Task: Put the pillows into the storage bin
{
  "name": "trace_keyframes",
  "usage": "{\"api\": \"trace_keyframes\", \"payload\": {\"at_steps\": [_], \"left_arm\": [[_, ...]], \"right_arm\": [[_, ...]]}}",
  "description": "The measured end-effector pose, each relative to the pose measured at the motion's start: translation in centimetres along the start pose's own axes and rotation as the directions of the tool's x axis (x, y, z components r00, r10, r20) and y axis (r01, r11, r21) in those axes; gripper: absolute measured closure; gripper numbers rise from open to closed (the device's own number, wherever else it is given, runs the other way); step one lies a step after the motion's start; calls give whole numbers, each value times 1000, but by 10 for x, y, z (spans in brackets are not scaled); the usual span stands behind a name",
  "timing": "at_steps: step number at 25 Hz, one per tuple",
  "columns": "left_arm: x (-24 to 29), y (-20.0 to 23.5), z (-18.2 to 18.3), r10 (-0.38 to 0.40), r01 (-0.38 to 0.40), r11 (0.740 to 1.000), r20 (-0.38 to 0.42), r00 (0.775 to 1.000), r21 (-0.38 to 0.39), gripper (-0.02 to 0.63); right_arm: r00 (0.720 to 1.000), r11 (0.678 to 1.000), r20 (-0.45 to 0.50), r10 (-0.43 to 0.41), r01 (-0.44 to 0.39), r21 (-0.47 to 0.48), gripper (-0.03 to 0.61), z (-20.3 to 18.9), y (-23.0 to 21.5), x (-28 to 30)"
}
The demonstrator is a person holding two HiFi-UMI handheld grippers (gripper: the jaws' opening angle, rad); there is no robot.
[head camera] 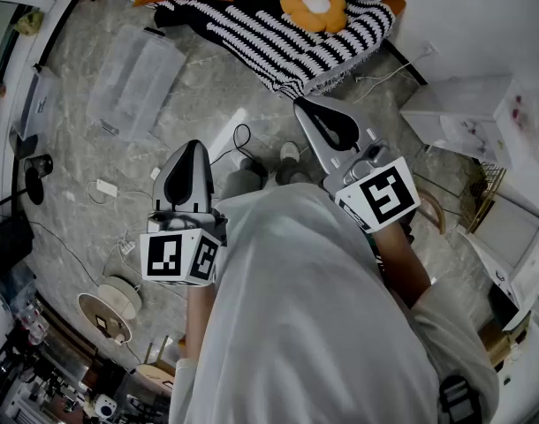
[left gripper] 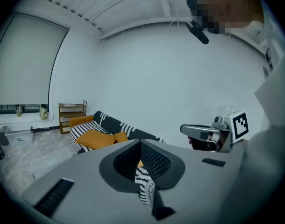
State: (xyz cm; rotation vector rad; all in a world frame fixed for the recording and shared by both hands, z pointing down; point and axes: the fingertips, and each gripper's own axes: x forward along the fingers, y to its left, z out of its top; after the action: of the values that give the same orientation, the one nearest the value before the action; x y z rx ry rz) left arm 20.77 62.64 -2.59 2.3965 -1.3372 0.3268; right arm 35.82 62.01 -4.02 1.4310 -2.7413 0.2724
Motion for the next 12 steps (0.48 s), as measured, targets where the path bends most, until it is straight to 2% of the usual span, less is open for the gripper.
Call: {"api": "trace_keyframes", "payload": {"at_steps": [3,7,12], "left_arm": [[0,-18,-6,4,-4,1000,1,1000,-5,604],[9,-34,-4,1,-1,1000,0,1000,7,604],[17,-31,5,10,-9,1000,-5,1000,4,604]], "right_arm": [[1000,1000,-3,15,-15,17,569,-3,-4,-13],[996,994,-32,82,-80,75,569,-13,-7,-23],[999,999,-17,41,-41,22,569,-7,-14,-30]]}}
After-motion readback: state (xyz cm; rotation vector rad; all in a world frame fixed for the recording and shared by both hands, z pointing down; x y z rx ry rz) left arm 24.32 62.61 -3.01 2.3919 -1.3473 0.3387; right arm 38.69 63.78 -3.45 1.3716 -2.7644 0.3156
